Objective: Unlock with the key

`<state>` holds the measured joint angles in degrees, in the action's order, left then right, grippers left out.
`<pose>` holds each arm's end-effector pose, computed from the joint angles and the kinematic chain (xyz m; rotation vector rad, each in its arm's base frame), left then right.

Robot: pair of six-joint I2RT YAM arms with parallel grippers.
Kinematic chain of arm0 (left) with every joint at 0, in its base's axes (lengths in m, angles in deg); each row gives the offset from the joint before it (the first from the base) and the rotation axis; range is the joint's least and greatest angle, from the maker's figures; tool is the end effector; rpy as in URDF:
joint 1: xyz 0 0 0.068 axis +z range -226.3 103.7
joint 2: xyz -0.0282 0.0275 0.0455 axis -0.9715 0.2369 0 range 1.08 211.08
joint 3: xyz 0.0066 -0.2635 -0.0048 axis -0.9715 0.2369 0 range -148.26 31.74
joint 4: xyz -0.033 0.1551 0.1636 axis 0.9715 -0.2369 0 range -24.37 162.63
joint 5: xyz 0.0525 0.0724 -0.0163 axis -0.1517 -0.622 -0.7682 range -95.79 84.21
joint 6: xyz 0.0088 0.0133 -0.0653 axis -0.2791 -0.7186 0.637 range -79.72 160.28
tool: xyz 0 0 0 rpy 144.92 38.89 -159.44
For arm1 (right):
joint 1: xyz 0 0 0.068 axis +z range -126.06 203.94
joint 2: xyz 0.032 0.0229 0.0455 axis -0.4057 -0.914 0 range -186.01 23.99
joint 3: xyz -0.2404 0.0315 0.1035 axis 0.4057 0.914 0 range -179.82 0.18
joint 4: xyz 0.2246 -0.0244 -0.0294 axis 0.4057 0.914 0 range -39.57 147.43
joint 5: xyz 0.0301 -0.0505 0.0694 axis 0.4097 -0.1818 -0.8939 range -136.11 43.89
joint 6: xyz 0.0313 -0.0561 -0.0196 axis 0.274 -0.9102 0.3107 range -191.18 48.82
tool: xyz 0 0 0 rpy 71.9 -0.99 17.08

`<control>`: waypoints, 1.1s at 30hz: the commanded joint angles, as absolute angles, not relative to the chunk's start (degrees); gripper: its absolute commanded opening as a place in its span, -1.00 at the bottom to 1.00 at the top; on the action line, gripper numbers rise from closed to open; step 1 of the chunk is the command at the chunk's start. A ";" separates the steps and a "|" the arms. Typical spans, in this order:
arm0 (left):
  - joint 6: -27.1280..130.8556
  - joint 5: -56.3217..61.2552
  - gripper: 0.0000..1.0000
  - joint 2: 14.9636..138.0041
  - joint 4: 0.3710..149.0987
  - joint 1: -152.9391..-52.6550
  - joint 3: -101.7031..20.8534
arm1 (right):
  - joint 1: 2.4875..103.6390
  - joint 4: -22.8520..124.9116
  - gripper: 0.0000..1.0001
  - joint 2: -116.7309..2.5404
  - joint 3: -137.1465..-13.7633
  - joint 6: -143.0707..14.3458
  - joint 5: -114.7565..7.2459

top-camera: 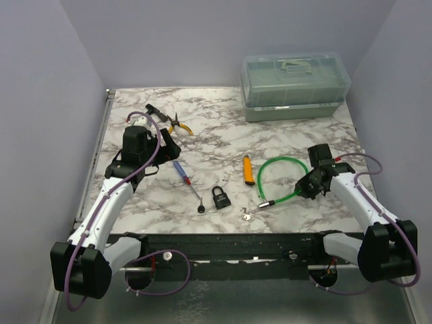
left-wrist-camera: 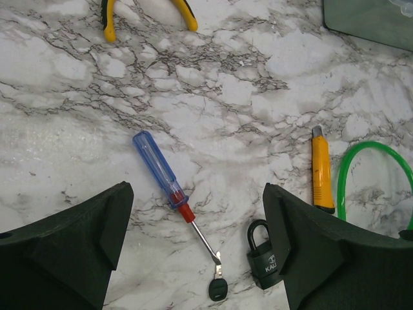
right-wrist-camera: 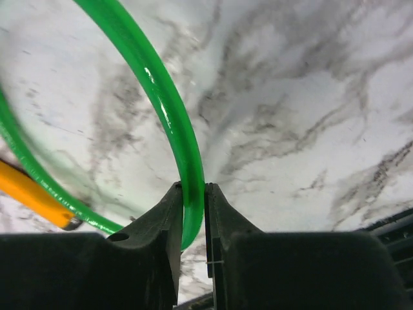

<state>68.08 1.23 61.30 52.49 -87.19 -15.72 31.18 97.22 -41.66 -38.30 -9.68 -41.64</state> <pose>0.2121 -0.0475 0.2777 -0.2490 2.1722 -0.5204 0.1626 0.0165 0.1810 1.3196 2.5415 0.1355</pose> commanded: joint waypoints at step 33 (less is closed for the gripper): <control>67.79 2.64 0.76 60.33 51.53 -88.27 -17.28 | 33.25 98.87 0.85 -50.37 -47.76 -6.70 -42.59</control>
<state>68.08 1.30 61.87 51.90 -88.05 -15.72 32.19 96.65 -53.44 -50.74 -11.21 -36.79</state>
